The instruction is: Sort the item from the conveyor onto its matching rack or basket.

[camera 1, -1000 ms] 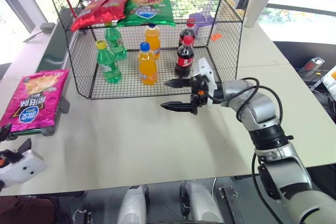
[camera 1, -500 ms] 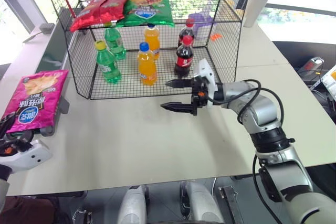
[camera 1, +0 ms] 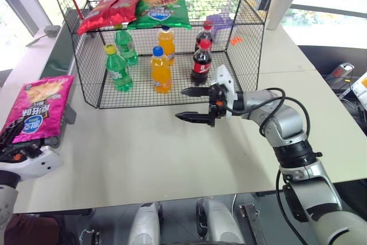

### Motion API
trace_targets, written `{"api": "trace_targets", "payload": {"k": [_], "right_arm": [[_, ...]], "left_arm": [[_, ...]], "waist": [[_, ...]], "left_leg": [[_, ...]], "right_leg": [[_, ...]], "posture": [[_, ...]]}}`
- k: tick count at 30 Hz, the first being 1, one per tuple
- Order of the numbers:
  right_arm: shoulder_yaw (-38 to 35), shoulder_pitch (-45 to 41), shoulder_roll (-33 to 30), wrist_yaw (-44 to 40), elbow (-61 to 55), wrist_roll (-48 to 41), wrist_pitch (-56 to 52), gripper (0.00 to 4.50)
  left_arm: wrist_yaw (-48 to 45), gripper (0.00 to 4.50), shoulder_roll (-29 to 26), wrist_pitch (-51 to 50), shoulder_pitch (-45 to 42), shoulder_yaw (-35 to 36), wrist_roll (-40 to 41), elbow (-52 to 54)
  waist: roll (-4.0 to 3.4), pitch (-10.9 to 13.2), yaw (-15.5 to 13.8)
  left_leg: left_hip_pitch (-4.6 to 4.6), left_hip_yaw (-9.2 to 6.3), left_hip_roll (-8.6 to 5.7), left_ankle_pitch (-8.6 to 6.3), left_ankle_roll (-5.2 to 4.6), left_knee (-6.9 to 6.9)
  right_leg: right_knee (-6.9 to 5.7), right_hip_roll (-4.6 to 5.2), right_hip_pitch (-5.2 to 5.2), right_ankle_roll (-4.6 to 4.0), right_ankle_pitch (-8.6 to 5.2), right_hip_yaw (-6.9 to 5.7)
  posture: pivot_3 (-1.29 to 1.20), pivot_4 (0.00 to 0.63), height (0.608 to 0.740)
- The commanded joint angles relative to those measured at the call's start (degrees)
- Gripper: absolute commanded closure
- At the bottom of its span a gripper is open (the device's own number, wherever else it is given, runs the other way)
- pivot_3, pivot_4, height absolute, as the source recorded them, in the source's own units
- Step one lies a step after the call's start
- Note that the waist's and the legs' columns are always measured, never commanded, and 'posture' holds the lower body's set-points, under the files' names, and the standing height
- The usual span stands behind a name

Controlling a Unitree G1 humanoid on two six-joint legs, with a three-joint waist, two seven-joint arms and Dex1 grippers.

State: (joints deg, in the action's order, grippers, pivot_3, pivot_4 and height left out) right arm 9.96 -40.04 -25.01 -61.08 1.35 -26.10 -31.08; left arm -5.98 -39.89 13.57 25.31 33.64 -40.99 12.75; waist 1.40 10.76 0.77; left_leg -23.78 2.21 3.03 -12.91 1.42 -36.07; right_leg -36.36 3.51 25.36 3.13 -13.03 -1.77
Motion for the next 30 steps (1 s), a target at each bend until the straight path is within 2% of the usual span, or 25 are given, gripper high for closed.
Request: {"api": "trace_targets", "payload": {"k": [1, 15, 16, 18, 22, 23, 30], "right_arm": [[-1.71, -0.10, -0.37, 0.33, -2.74, -0.82, -0.07, 0.06], [-2.02, 0.60, 0.06, 2.52, -4.33, -0.73, -0.36, 0.06], [-2.14, 0.70, 0.00, 2.73, -4.45, -0.75, -0.38, 0.00], [-2.18, 0.86, -0.10, 2.99, -4.62, -0.66, -0.31, 0.00], [-2.34, 1.14, -0.23, 3.54, -4.77, -0.23, -0.02, 0.00], [-2.37, 1.15, -0.22, 3.62, -4.68, -0.17, 0.08, 0.00], [-2.15, 0.85, 0.11, 3.42, -3.70, -0.02, 0.72, 0.00]], "left_arm": [[1.31, 1.01, -0.80, -1.41, -1.62, -1.35, -0.52, -1.16], [0.51, 1.01, -5.06, -4.97, -15.13, -12.04, 0.88, -11.88], [0.69, 1.56, -5.15, -4.95, -15.24, -12.41, 0.99, -11.91], [0.79, 2.27, -5.38, -4.89, -15.18, -13.13, 1.18, -12.00], [0.85, 4.13, -5.10, -5.65, -14.23, -13.76, 1.81, -11.43], [0.95, 4.45, -5.10, -5.83, -14.11, -13.87, 1.81, -11.34], [1.71, 4.45, -5.57, -8.20, -13.45, -12.01, 1.60, -7.30]], "waist": [[0.00, 0.00, -0.08], [-0.20, -0.12, -0.20], [-0.26, -0.16, -0.22], [-0.26, -0.16, -0.27], [-0.26, -0.16, -0.26], [-0.26, -0.16, -0.24], [-0.24, -0.16, -0.11]], "left_leg": [[0.02, 0.00, 0.00, 0.00, 0.00, 0.00], [0.33, 0.00, -0.02, 0.00, 0.00, -0.03], [0.34, 0.01, -0.02, 0.00, 0.00, -0.02], [0.34, 0.01, -0.04, 0.00, 0.00, -0.03], [0.33, 0.01, -0.04, 0.00, 0.00, -0.05], [0.33, 0.01, -0.04, 0.00, 0.00, -0.05], [0.33, 0.01, -0.03, 0.00, 0.00, -0.05]], "right_leg": [[-0.01, 0.00, -0.01, 0.00, 0.00, 0.00], [-0.18, 0.01, -0.26, 0.01, 0.00, 0.00], [-0.20, 0.02, -0.26, 0.03, 0.01, 0.00], [-0.21, 0.04, -0.26, 0.04, 0.02, 0.00], [-0.22, 0.05, -0.26, 0.04, 0.01, 0.00], [-0.21, 0.05, -0.26, 0.04, 0.01, 0.01], [-0.22, 0.04, -0.25, 0.04, 0.01, 0.00]], "posture": [[0.00, 0.150, 0.740], [0.00, 0.150, 0.740], [0.00, 0.150, 0.740], [0.00, 0.150, 0.740], [0.00, 0.150, 0.740], [0.00, 0.150, 0.740], [0.00, 0.150, 0.740]]}}
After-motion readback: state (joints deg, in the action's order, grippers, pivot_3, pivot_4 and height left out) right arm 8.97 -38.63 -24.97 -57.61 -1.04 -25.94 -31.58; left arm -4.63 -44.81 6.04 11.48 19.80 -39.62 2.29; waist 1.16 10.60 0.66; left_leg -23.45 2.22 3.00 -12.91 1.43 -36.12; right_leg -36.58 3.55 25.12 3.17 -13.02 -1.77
